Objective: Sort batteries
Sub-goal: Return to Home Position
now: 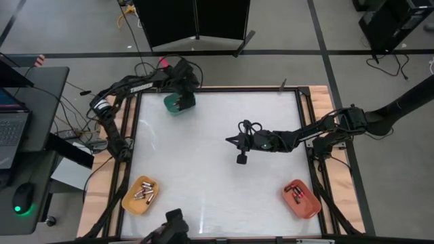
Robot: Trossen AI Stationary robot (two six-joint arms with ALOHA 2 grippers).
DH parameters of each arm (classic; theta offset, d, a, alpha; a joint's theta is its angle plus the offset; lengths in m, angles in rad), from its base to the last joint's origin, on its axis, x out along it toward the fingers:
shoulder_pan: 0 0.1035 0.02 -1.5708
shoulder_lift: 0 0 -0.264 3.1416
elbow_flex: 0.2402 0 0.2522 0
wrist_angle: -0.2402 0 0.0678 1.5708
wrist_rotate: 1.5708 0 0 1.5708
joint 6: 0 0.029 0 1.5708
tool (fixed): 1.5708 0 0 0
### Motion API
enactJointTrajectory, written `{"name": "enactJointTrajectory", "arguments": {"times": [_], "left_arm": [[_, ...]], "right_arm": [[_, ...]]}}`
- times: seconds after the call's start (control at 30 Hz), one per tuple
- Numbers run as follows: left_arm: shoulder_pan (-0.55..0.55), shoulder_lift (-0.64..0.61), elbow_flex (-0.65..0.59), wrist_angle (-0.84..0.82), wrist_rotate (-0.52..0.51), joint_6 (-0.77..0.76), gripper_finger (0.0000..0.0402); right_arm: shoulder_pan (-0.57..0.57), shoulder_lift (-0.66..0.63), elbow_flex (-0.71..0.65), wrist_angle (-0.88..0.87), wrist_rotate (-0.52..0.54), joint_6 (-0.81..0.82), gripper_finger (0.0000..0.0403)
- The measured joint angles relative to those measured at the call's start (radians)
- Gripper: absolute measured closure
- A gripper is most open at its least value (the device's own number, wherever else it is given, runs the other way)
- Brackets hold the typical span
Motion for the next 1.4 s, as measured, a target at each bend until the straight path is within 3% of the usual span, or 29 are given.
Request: {"name": "enactJointTrajectory", "arguments": {"times": [0.13, 0.3, 0.5, 0.6, 0.87, 1.03, 1.23, 1.4], "left_arm": [[-0.025, -0.11, -0.13, 0.174, 0.097, -0.027, 0.0246], [-0.093, -0.277, -0.378, 0.491, 0.157, -0.036, 0.0246], [-0.187, -0.428, -0.672, 0.965, 0.17, -0.131, 0.0245], [-0.228, -0.472, -0.766, 1.121, 0.175, -0.194, 0.0245], [-0.319, -0.575, -0.916, 1.202, 0.224, -0.222, 0.0253], [-0.348, -0.67, -1.008, 1.248, 0.228, -0.242, 0.0303], [-0.353, -0.786, -1.096, 1.273, 0.23, -0.273, 0.039], [-0.354, -0.876, -1.182, 1.306, 0.242, -0.303, 0.0394]], "right_arm": [[0.0, 0.0, 0.0, -0.026, 0.0, 0.0, 0.0392], [0.0, 0.0, -0.009, -0.032, 0.0, 0.001, 0.0392], [0.0, 0.0, -0.046, 0.008, 0.0, 0.011, 0.0392], [0.0, 0.0, -0.063, 0.032, 0.0, 0.014, 0.0392], [-0.007, 0.0, -0.09, 0.034, -0.006, 0.01, 0.0395], [-0.019, -0.022, -0.137, 0.031, -0.015, 0.002, 0.0396], [-0.036, -0.144, -0.214, 0.03, -0.067, 0.006, 0.0396], [-0.059, -0.267, -0.279, 0.029, -0.118, 0.011, 0.0397]]}}
